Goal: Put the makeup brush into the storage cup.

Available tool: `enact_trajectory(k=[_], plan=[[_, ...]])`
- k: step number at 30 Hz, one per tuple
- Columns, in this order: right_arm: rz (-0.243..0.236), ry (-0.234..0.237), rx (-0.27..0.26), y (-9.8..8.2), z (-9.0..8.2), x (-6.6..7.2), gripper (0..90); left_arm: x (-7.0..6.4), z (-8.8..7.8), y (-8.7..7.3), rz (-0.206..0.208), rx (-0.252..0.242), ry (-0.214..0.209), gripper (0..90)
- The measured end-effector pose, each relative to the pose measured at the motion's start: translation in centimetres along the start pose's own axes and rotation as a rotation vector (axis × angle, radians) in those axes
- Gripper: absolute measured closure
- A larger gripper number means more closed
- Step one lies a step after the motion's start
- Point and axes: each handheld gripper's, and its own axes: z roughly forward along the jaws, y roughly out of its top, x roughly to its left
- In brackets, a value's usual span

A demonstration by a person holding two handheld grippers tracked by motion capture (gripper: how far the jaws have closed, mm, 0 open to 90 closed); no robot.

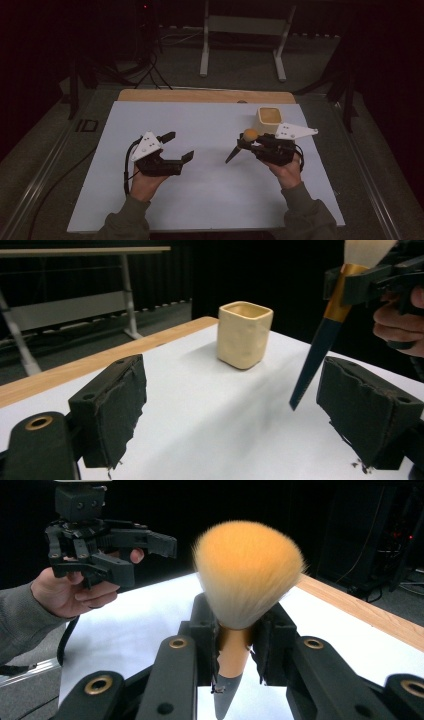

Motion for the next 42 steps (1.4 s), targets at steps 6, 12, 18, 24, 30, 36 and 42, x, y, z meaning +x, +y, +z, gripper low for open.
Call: enact_trajectory(k=[6,12,18,24,30,36,42], plan=[[0.008,-0.020,0.004,0.0,-0.3,-0.5,73.0,0.4,-0.4,0.1,-0.001,-0.006,0.017,13.0],[0.007,-0.045,0.009,0.4,-0.7,-1.1,73.0,0.9,-0.9,0.2,-0.010,-0.014,0.037,12.7],[0.008,-0.066,0.012,0.6,-1.0,-1.6,73.0,1.1,-1.3,0.3,0.004,-0.012,0.066,12.4],[0.009,-0.091,0.018,0.8,-1.1,-2.2,72.9,1.4,-1.6,0.3,0.007,-0.012,0.078,12.2],[0.016,-0.114,0.018,0.9,-1.3,-2.8,73.0,1.7,-1.9,0.3,0.001,-0.013,0.092,12.2],[0.026,-0.137,0.009,1.0,-1.7,-3.5,73.0,2.1,-2.2,0.2,-0.003,-0.020,0.101,12.5],[0.032,-0.160,0.004,1.1,-2.2,-4.1,73.0,2.4,-2.6,0.1,-0.009,-0.024,0.114,12.5]])
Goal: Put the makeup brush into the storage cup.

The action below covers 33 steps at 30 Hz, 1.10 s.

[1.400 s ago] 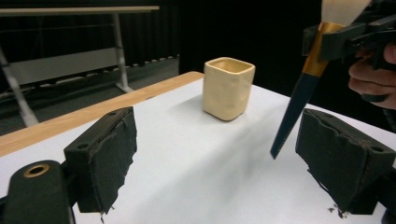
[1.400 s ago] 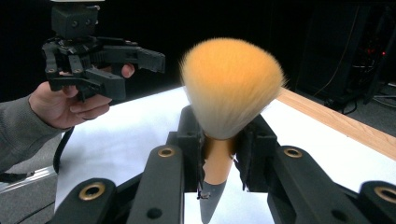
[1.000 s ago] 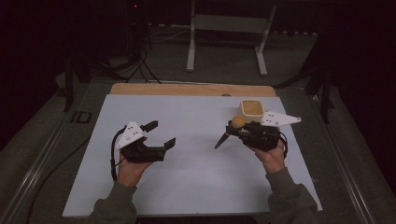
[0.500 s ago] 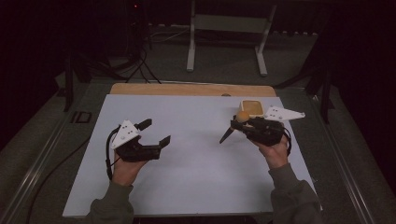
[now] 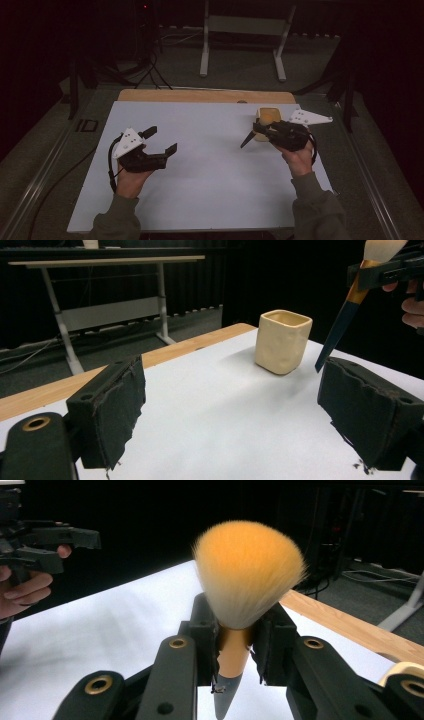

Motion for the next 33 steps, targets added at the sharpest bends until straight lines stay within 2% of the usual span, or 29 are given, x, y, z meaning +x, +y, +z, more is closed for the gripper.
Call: enact_trajectory(k=[14,33], plan=[[0.003,-0.064,0.010,0.2,-0.7,-1.4,72.9,0.4,-0.3,0.0,-0.002,-0.002,0.018,12.6],[0.021,-0.148,0.016,0.7,-0.7,-3.0,72.9,0.5,-0.5,0.0,-0.001,-0.003,0.022,12.7]])
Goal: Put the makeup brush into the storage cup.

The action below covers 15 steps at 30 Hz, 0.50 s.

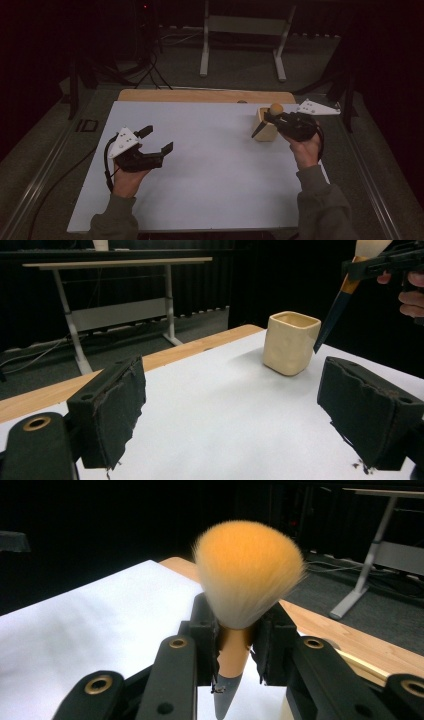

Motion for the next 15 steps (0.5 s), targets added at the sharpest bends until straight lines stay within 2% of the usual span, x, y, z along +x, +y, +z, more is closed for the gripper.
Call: enact_trajectory(k=[15], plan=[[0.024,-0.085,-0.015,0.7,-0.1,-1.2,73.0,0.1,-0.1,0.0,-0.007,-0.001,-0.001,12.8]])
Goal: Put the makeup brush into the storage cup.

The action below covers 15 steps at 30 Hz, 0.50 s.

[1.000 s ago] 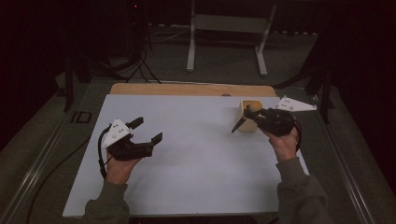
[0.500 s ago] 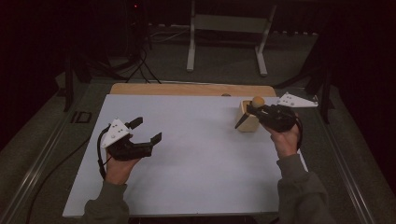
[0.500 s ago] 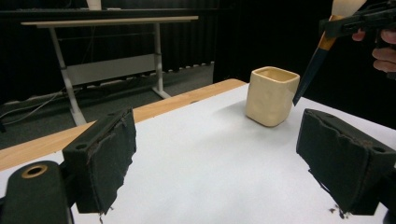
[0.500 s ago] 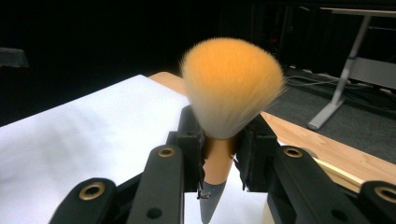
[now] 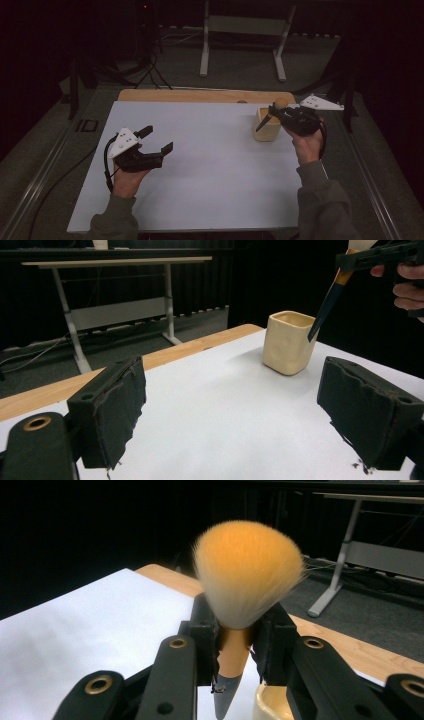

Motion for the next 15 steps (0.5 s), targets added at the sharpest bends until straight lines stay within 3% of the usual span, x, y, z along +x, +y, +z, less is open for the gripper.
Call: enact_trajectory(k=[15], plan=[[0.019,-0.063,-0.024,0.75,-0.14,-0.76,73.0,0.03,0.06,-0.10,-0.005,-0.001,-0.001,12.9]])
